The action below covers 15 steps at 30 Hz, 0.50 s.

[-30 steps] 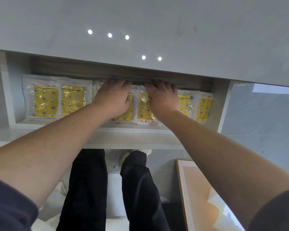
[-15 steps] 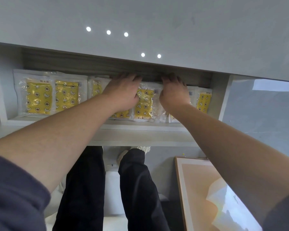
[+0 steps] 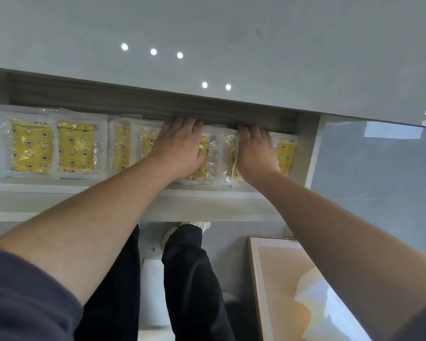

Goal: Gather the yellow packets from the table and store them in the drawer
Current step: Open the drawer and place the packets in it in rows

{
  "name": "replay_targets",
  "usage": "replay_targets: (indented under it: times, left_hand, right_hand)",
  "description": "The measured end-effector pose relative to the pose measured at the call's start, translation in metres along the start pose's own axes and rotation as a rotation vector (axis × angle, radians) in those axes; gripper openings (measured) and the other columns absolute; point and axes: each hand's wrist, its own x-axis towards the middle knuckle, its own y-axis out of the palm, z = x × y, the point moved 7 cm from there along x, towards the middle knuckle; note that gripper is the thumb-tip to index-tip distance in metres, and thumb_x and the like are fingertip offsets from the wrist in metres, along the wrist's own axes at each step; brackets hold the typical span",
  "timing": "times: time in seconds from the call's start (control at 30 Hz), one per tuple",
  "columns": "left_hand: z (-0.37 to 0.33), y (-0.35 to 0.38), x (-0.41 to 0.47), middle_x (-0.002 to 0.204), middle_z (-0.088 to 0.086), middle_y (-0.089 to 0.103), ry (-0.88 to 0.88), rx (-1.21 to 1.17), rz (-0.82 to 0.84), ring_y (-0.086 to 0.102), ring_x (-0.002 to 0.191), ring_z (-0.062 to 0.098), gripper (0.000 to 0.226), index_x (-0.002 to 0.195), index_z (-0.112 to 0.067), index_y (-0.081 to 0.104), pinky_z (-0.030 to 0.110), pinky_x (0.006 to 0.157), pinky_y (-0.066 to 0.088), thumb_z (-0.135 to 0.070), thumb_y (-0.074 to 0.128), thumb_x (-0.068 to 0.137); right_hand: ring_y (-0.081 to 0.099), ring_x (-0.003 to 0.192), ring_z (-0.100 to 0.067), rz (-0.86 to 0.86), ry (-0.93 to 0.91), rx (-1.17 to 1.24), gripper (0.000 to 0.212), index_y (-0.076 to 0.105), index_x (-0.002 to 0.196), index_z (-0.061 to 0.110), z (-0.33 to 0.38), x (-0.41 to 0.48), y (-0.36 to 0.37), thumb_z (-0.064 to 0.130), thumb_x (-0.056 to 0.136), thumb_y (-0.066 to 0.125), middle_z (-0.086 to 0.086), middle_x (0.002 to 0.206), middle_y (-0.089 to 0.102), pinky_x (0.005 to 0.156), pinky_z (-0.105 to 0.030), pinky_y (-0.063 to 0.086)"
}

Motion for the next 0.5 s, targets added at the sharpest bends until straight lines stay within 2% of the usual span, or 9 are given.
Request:
replay_targets:
  times: [0.07,0.17,0.23,0.3,0.37,0.5]
  left_hand:
    - [-0.005,-0.006,0.006,0.133,0.013,0.047,-0.01,-0.001,-0.018,0.044,0.121,0.031,0.056,0.137,-0.007,0.04,0.047,0.111,0.029,-0.034,0.044,0.088]
    - [-0.025,-0.01,0.015,0.136,0.012,0.045,0.038,-0.031,-0.024,0.043,0.123,0.03,0.057,0.14,-0.008,0.037,0.048,0.11,0.031,-0.034,0.043,0.09]
    - [-0.041,-0.007,0.018,0.138,0.01,0.043,0.078,-0.05,-0.015,0.041,0.127,0.028,0.057,0.141,-0.009,0.035,0.048,0.112,0.028,-0.033,0.043,0.091]
    - [-0.051,-0.003,0.021,0.137,0.009,0.043,0.084,-0.058,-0.004,0.04,0.128,0.027,0.056,0.141,-0.009,0.036,0.048,0.114,0.026,-0.032,0.045,0.09]
    - [-0.052,-0.004,0.024,0.135,0.009,0.046,0.065,-0.061,-0.009,0.042,0.125,0.027,0.054,0.137,-0.01,0.04,0.047,0.112,0.029,-0.033,0.046,0.089]
    - [-0.056,-0.006,0.027,0.134,0.01,0.046,0.068,-0.044,-0.002,0.043,0.123,0.028,0.053,0.136,-0.01,0.04,0.047,0.109,0.032,-0.033,0.046,0.088]
  right_hand:
    - [0.031,0.136,-0.028,-0.017,-0.011,0.022,0.062,0.028,0.147,0.009,-0.003,0.001,-0.004,0.004,0.088,0.043,-0.013,0.145,0.038,0.12,-0.039,0.016]
    - [0.024,0.142,-0.031,-0.014,0.078,-0.006,0.067,0.024,0.15,0.011,-0.025,0.004,-0.008,0.004,0.087,0.046,-0.013,0.15,0.033,0.121,-0.043,0.008]
    - [0.028,0.14,-0.03,0.001,0.153,0.022,0.063,0.026,0.148,0.012,-0.042,0.0,-0.005,0.005,0.089,0.046,-0.013,0.148,0.035,0.121,-0.041,0.014]
    - [0.033,0.135,-0.028,0.013,0.138,0.021,0.058,0.03,0.145,0.013,-0.046,-0.004,-0.001,0.008,0.091,0.048,-0.01,0.143,0.039,0.119,-0.039,0.02]
    - [0.033,0.135,-0.027,0.011,0.111,0.015,0.055,0.031,0.145,0.013,-0.048,-0.004,-0.001,0.011,0.093,0.048,-0.01,0.143,0.039,0.118,-0.039,0.021]
    - [0.03,0.138,-0.028,0.017,0.204,0.034,0.06,0.028,0.147,0.015,-0.064,-0.002,0.0,0.018,0.094,0.054,-0.009,0.147,0.034,0.118,-0.041,0.023]
